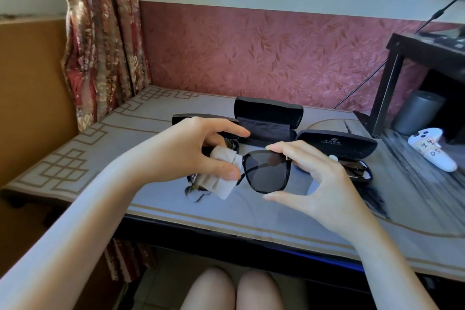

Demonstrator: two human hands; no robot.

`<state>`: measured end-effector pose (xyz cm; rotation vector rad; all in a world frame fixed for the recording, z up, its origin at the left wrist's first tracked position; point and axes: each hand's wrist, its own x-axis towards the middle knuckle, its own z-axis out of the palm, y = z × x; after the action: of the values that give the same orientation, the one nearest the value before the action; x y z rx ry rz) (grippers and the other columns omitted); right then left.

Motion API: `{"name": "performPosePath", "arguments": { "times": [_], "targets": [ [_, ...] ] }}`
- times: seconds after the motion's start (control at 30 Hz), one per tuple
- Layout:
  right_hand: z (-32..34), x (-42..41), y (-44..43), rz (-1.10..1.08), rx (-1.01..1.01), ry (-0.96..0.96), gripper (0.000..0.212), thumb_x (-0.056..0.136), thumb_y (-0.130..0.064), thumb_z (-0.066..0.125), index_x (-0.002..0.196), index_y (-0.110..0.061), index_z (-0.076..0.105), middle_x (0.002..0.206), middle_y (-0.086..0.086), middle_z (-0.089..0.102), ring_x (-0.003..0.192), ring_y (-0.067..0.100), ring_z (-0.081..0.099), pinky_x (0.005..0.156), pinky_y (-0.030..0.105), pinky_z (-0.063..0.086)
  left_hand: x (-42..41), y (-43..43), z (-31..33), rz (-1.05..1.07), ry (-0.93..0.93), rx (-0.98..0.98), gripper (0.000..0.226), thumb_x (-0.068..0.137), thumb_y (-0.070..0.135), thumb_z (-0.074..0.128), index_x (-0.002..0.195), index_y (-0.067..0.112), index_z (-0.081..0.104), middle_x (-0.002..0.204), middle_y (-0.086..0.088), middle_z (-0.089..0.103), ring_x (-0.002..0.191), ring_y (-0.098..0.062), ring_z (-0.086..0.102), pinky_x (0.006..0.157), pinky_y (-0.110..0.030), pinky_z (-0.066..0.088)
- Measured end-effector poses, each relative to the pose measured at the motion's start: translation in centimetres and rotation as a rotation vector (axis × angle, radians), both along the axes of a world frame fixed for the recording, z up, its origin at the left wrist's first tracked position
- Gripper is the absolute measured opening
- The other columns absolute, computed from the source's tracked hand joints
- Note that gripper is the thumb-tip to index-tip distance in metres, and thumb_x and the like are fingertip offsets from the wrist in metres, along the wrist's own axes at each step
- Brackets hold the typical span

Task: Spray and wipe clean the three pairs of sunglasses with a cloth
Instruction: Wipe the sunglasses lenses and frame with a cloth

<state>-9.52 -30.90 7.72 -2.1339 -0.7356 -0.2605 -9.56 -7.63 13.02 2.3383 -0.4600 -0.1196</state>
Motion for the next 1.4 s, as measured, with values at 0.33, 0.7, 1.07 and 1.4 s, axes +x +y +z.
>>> {"name": "performPosePath", "arguments": {
  "times": [0.33,0.7,1.07,1.4],
  "targets": [
    [0.2,0.0,0.2,0.025,-0.013,0.011,0.055,0.065,-0.060,0.071,0.117,-0.057,0.052,0.123,-0.028,0.054,0.127,0.010,0.049,0.105,0.073,0.020,-0.3,2.3,0.9,-0.050,0.077,0.149,0.070,0.052,0.054,0.078,0.114,0.066,0.048,0.110,0.023,0.066,0.114,0.014,0.049,0.084,-0.002,0.040],
    [0.3,0.2,0.2,0.020,0.006,-0.012,0.054,0.066,-0.057,0.071,0.116,-0.056,0.052,0.120,-0.027,0.055,0.122,0.010,0.051,0.102,0.075,0.023,0.0,3.6,1.3,-0.068,0.056,0.005,0.051,0.066,0.037,0.076,0.114,0.046,0.062,0.097,0.019,0.074,0.099,0.000,0.066,0.084,-0.014,0.051],
    [0.2,0.3,-0.4,0.052,0.077,-0.044,0.058,0.069,-0.028,0.086,0.120,-0.035,0.060,0.113,-0.019,0.057,0.114,0.011,0.054,0.103,0.042,0.040,0.2,4.2,0.2,0.032,-0.119,-0.191,0.025,0.072,0.054,0.070,0.092,0.039,0.075,0.090,-0.004,0.076,0.091,-0.022,0.071,0.081,-0.031,0.058],
    [0.1,1.1,-1.6,0.051,0.179,-0.072,0.055,0.067,-0.027,0.083,0.118,-0.030,0.061,0.109,-0.013,0.060,0.108,0.017,0.058,0.100,0.036,0.045,1.1,3.8,-1.8,0.343,-0.315,-0.422,0.010,0.085,0.016,0.069,0.088,0.023,0.074,0.072,0.015,0.074,0.065,0.007,0.065,0.063,-0.008,0.050]
  ]
}}
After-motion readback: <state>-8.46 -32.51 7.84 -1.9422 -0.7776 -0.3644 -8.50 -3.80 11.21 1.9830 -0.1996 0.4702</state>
